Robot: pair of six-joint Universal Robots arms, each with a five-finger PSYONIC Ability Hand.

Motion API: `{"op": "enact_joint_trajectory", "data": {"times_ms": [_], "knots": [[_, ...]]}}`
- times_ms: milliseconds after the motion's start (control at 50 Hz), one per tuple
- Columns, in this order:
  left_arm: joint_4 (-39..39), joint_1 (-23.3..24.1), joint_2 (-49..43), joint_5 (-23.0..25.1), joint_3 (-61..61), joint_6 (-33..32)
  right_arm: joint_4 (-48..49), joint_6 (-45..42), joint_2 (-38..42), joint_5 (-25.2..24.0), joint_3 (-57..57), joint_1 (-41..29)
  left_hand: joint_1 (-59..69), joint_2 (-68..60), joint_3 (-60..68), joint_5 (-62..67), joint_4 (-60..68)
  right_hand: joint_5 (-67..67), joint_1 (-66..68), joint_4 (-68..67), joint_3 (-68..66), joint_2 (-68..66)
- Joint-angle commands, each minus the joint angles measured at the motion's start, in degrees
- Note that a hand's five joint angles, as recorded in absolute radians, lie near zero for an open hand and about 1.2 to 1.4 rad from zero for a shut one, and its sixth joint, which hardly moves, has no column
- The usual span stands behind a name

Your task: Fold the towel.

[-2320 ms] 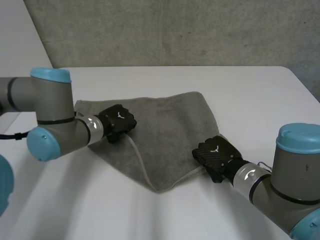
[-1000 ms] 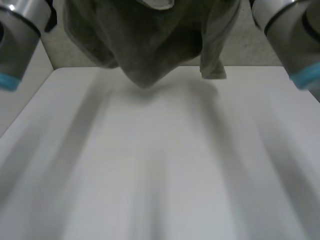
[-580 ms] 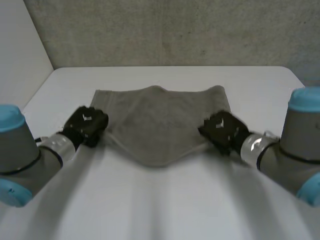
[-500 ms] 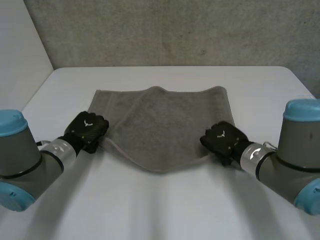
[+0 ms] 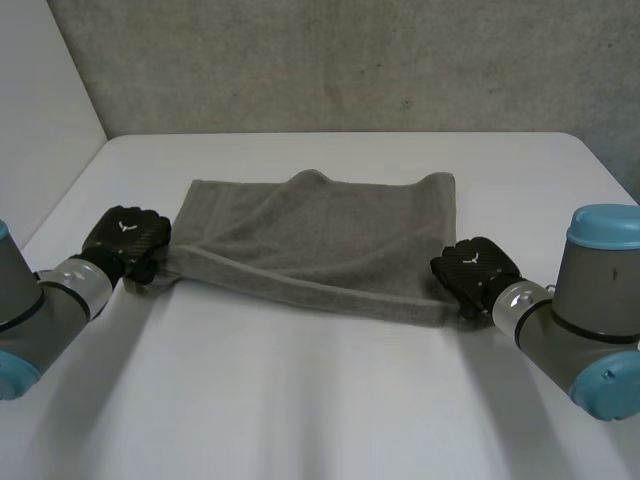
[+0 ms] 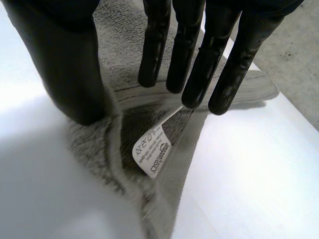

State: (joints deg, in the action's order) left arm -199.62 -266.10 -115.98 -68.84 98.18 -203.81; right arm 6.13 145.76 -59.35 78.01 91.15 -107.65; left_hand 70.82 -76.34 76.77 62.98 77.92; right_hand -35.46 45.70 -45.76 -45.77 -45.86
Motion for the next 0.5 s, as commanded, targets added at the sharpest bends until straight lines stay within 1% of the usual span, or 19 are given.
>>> {"op": "enact_joint_trajectory", "data": {"times_ms": [20,40,80,100,140,300,420,480,500], "knots": [[0.20,0.76,0.49,-0.06,0.00,0.95,-6.73,-0.31,0.47,-0.49,-2.99,0.43,9.18,-3.66,3.23,7.02,2.08,-15.91,15.66,-15.61,-15.59,-15.50],[0.20,0.76,0.49,-0.06,0.00,0.96,-6.75,-0.31,0.46,-0.49,-3.00,0.43,9.18,-3.66,3.23,7.02,2.08,-15.93,15.68,-15.63,-15.61,-15.52],[0.28,0.85,1.18,-0.15,-0.44,1.65,-11.12,-0.22,-0.24,-1.01,-4.05,0.43,9.18,-3.66,3.23,7.02,2.08,-17.27,17.03,-16.97,-16.96,-16.87],[0.28,0.85,1.19,-0.15,-0.44,1.66,-11.14,-0.22,-0.24,-1.02,-4.05,0.43,9.18,-3.66,3.23,7.02,2.08,-17.27,17.03,-16.97,-16.96,-16.87],[0.46,0.93,3.64,-0.06,-0.53,3.76,-13.77,-0.39,-1.55,-1.71,-3.79,0.51,9.18,-3.66,3.23,7.02,2.08,-16.11,15.86,-15.81,-15.79,-15.70],[0.55,1.11,5.58,0.02,-0.79,9.04,-14.13,-0.31,-2.96,-2.60,-1.33,1.83,9.18,-3.66,3.23,7.02,2.08,-12.57,12.33,-12.27,-12.26,-12.17],[0.55,1.29,5.58,0.11,-0.44,9.22,-13.61,-0.48,-2.09,-2.60,-0.36,2.01,9.18,-3.66,3.23,7.02,2.08,-11.72,11.48,-11.42,-11.41,-11.32],[0.72,1.29,5.50,0.11,-0.44,9.22,-13.25,-0.66,-1.73,-2.51,0.08,2.45,9.18,-3.66,3.23,7.02,2.08,-13.57,13.33,-13.27,-13.26,-13.17],[0.90,1.29,5.58,0.11,-0.53,9.30,-13.17,-0.74,-1.82,-2.60,0.17,2.71,9.18,-3.66,3.23,7.02,2.08,-18.07,17.83,-17.77,-17.76,-17.66]]}}
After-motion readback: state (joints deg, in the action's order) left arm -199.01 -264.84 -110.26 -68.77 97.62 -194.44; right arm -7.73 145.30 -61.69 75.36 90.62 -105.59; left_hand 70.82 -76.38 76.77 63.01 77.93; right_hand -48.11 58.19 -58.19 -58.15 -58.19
